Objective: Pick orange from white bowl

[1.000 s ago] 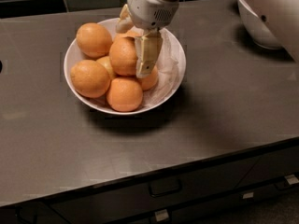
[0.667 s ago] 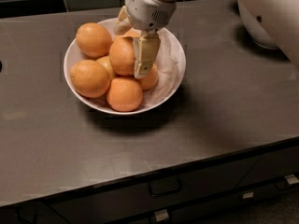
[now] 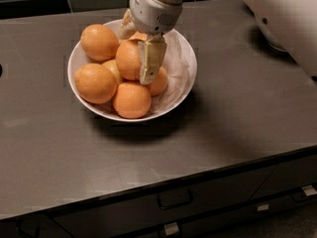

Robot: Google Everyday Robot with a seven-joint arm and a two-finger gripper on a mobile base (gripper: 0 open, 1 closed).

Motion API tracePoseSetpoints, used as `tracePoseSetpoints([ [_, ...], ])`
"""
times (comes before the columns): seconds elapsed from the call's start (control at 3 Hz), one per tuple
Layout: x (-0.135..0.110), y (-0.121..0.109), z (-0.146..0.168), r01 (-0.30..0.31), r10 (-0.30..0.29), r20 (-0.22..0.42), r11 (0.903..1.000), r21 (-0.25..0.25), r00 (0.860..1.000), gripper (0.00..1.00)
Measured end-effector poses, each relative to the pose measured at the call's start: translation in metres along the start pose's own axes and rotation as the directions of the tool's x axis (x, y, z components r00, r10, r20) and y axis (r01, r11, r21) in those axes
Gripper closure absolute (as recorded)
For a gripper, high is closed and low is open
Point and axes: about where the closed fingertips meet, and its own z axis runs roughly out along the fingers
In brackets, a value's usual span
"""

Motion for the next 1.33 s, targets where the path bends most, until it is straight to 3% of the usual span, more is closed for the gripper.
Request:
tracePoseSetpoints([
  [1.33,0.003,-0.005,0.017,0.005,-0.005,0.006,0.9996,-0.029,1.000,0.28],
])
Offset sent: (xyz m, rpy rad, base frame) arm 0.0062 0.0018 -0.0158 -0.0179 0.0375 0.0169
